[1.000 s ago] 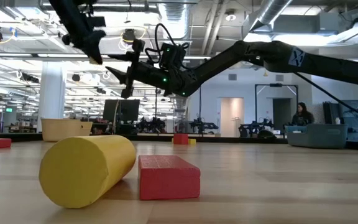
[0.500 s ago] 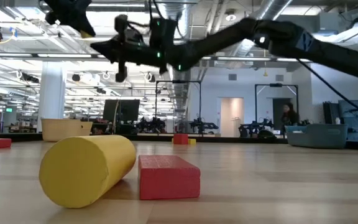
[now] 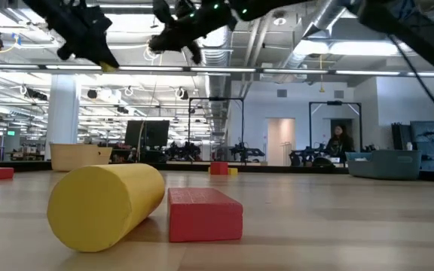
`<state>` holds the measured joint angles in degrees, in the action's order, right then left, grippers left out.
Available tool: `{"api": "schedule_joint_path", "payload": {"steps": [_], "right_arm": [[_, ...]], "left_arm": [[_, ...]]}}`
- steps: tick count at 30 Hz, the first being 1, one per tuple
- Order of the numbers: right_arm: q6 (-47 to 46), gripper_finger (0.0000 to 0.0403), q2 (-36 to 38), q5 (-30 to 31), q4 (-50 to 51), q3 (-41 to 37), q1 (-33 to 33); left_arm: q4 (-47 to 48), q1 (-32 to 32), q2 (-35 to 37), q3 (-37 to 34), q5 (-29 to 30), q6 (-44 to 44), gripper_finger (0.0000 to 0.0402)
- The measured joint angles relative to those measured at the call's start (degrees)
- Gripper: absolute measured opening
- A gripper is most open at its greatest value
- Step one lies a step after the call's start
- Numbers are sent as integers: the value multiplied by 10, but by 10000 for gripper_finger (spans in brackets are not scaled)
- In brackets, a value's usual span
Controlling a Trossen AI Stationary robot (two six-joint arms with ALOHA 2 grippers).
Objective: Sort & place blocks by color
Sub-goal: Put the center yellow block into the yellow bin
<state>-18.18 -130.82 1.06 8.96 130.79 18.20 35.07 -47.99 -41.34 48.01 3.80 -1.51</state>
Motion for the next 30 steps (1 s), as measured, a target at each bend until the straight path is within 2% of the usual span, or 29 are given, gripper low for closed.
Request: {"api": "schedule_joint_path", "payload": {"steps": [5,8,11,14,18,23,30], "right_arm": [[7,9,82,58,-2,-127,6],[-23,8,131,70,-66,-246,8],[-80,6,188,79,-174,-384,7],[-127,5,242,105,-275,-518,5],[-185,5,296,148,-334,-645,-1],[-208,5,359,196,-337,-706,-43],[-214,6,453,337,-190,-705,-146]], "left_arm": [[-56,0,1,-71,-19,-33,101],[-78,0,-6,-108,-29,-53,101],[-80,-1,-14,-140,-29,-71,101],[-76,-4,-22,-162,8,-94,101],[-89,-16,-50,-186,36,-129,103],[-109,-38,-123,-191,37,-133,115],[-125,-61,-208,-191,45,-154,119]]}}
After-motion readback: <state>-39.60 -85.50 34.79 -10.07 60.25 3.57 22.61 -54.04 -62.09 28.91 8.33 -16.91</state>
